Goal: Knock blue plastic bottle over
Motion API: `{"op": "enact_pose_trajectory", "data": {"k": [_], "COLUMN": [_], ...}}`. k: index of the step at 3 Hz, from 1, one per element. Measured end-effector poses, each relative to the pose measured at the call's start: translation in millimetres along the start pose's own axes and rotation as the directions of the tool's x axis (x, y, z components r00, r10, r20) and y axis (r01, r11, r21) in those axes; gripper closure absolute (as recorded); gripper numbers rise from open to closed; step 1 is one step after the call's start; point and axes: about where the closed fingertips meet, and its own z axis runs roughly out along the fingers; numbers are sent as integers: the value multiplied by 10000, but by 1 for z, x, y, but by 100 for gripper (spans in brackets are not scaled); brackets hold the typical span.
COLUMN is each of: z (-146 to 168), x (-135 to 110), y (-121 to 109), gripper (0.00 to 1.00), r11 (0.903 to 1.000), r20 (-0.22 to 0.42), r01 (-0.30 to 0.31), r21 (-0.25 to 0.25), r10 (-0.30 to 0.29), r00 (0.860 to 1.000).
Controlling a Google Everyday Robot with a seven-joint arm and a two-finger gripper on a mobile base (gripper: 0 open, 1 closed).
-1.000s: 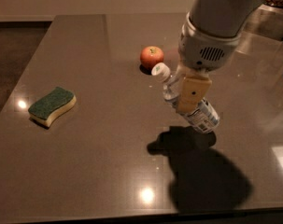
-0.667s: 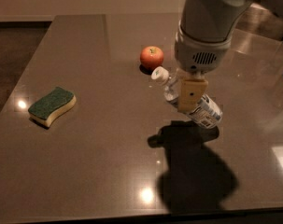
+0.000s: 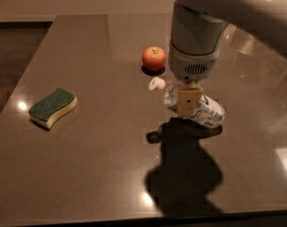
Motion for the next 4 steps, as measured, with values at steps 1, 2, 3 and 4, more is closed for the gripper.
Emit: {"op": "enact_pose_trajectory", "data": {"k": [1, 2, 3, 4], "z": [12, 21, 37, 36], "x": [-3, -4, -4, -4], "y": [5, 10, 24, 24], "gripper": [14, 0, 0, 0], "r11": [9998, 9989, 9949, 9949], "r20": [31, 215, 706, 726], "r01": [99, 130, 42, 41], "r21": [-183, -444, -1012, -1009], "r10": [-98, -120, 30, 32], "r00": [9999, 9997, 9975, 9974]}}
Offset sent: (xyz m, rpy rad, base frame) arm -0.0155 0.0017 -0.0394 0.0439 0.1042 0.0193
